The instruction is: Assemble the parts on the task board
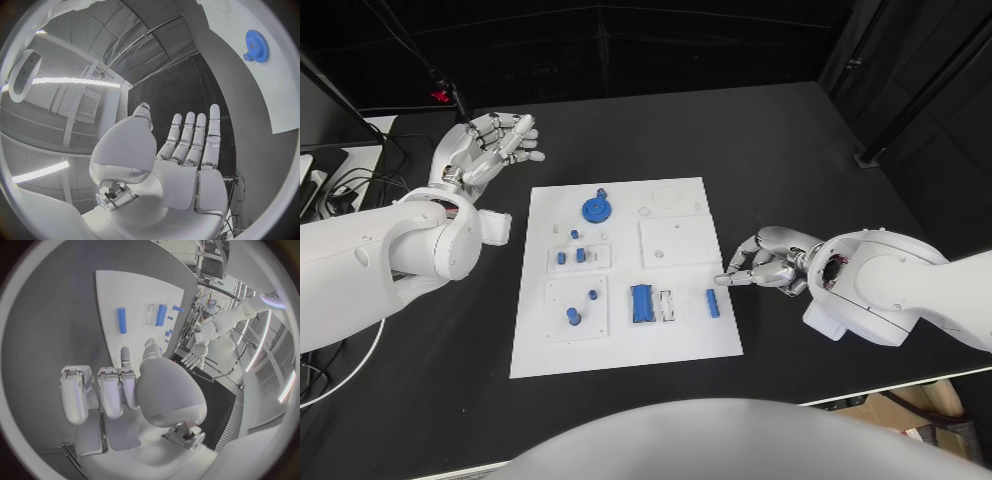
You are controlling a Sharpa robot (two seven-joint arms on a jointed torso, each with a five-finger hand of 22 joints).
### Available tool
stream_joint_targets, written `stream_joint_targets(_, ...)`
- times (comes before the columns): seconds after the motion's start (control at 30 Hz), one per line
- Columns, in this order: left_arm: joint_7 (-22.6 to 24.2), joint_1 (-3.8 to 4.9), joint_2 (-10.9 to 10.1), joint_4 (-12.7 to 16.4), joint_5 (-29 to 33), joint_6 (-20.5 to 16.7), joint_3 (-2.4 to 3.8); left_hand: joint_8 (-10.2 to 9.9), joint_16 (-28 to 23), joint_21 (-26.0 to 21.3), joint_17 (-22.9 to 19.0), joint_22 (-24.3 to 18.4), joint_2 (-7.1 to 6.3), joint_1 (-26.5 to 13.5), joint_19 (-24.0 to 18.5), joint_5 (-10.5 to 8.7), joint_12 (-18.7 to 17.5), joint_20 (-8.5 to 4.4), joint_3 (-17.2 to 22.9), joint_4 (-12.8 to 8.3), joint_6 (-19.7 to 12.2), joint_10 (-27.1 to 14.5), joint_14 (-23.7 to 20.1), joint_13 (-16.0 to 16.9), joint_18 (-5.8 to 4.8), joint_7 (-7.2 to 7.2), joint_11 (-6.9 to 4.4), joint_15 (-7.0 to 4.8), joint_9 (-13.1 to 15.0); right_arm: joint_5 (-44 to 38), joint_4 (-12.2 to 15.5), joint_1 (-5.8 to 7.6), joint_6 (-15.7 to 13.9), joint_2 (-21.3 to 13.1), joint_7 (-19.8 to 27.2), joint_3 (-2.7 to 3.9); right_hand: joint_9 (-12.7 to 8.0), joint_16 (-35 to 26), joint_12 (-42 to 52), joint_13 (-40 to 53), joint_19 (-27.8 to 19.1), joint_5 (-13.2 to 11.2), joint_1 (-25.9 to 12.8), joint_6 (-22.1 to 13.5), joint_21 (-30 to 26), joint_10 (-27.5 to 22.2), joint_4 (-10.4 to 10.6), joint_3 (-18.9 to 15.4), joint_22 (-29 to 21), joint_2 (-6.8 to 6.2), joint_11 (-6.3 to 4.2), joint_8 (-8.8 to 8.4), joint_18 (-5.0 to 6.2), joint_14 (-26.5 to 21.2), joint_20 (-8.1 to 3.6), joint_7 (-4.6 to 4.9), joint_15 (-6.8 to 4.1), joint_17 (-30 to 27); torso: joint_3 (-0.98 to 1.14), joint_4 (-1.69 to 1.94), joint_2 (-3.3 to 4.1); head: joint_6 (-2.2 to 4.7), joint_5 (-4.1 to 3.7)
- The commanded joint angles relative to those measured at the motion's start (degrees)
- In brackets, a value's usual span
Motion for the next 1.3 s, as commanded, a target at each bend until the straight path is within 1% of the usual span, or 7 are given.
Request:
stream_joint_targets(0.03,0.26,0.07,-0.04,0.08,0.29,0.51,0.03,0.2,0.3,0.38,-0.06,0.07,0.51,0.03,0.54,0.24,0.23,0.02,-0.31,0.1,-0.3,-0.22,-0.05,-0.08,0.06,6.25,0.02,-0.37,-0.05,-7.77,-0.08,-0.29,3.56,0.29,-6.04,-0.04,0.08,0.14,0.21,15.03,5.96,-0.31,-0.6,-0.26,0.19,5.96,0.34,-0.04,15.09,-0.13,0.23,0.48,-0.42,5.95,0.33,-0.06,0.36,15.1,-0.09,-0.04,-0.06,-0.01,-0.28)
stream_joint_targets(0.33,0.29,0.07,-0.06,0.13,0.29,0.57,0.03,0.2,0.3,0.38,-0.06,0.07,0.51,0.03,0.54,0.24,0.23,0.02,-0.31,0.1,-0.3,-0.22,-0.05,-0.08,0.06,6.25,0.02,-0.37,-0.05,-9.75,-0.91,-1.46,5.05,2.56,-7.77,-0.05,0.28,0.14,0.21,15.03,5.96,0.95,-0.15,0.18,0.19,5.96,0.38,0.17,15.09,-0.02,0.14,2.09,-0.42,5.95,0.48,-0.15,0.56,15.1,-0.02,0.01,-0.02,-0.01,-0.41)
stream_joint_targets(0.47,0.28,0.06,-0.1,0.18,0.29,0.58,0.03,0.2,0.3,0.38,-0.06,0.07,0.51,0.03,0.54,0.24,0.23,0.02,-0.31,0.1,-0.3,-0.22,-0.05,-0.08,0.06,6.25,0.02,-0.37,-0.05,-9.9,-1.21,-1.82,5.74,3.33,-7.95,-0.05,0.24,0.14,0.21,15.03,5.96,1.14,-0.08,0.15,0.19,5.96,0.38,0.21,15.09,0.02,0.11,2.18,-0.42,5.95,0.51,-0.17,0.6,15.1,-0.03,0.15,-0.01,-0.01,-0.51)
stream_joint_targets(0.67,0.28,0.06,-0.12,0.16,0.29,0.6,0.03,0.2,0.3,0.38,-0.06,0.07,0.51,0.03,0.54,0.24,0.23,0.02,-0.31,0.1,-0.3,-0.22,-0.05,-0.08,0.06,6.25,0.02,-0.37,-0.05,-9.98,-1.82,-2.11,7.1,5.07,-8.33,-0.05,0.07,0.14,0.21,15.03,5.96,1.39,0.14,-0.13,0.19,5.96,0.32,0.32,15.09,0.12,0.12,2.13,-0.42,5.95,0.55,-0.17,0.62,15.1,-0.05,-0.08,-0.04,-0.01,-0.31)
stream_joint_targets(0.9,0.27,0.06,-0.14,0.26,0.29,0.64,0.03,0.24,0.34,0.47,-0.07,0.11,0.51,0.08,0.58,0.24,0.27,0.02,-0.39,0.09,-0.33,-0.24,-0.03,-0.08,0.07,6.25,0.02,-0.38,-0.07,-9.64,-2.61,-2.34,8.1,6.6,-9.05,-0.05,-0.31,0.14,0.21,15.03,5.96,1.69,1.15,0.2,0.19,5.96,-0.03,1.0,15.09,0.89,0.07,2.51,-0.42,5.95,0.68,-0.23,0.75,15.1,-0.05,0.15,0.02,-0.01,-0.36)
stream_joint_targets(1.03,0.27,0.06,-0.22,0.33,0.29,0.59,0.03,0.24,0.34,0.47,-0.07,0.11,0.51,0.08,0.58,0.24,0.27,0.02,-0.39,0.09,-0.33,-0.24,-0.03,-0.08,0.07,6.25,0.02,-0.38,-0.07,-9.29,-3.06,-2.38,8.94,6.95,-9.78,-0.05,-0.37,0.14,0.21,15.03,5.96,1.73,1.29,0.28,0.19,5.96,-0.07,1.11,15.09,1.03,0.06,2.55,-0.42,5.95,0.69,-0.25,0.76,15.1,-0.06,0.03,-0.03,-0.01,-0.17)
stream_joint_targets(1.3,0.26,0.06,-0.23,0.35,0.29,0.63,0.03,0.24,0.34,0.47,-0.07,0.11,0.51,0.08,0.58,0.24,0.27,0.02,-0.39,0.09,-0.33,-0.24,-0.03,-0.08,0.07,6.25,0.02,-0.38,-0.07,-9.18,-3.82,-2.4,9.96,7.72,-10.7,-0.05,-0.56,0.14,0.21,15.03,5.96,1.75,1.29,0.51,0.19,5.96,0.08,1.3,15.09,1.51,0.03,2.66,-0.42,5.95,0.73,-0.28,0.78,15.1,-0.05,0.0,-0.04,-0.01,-0.26)
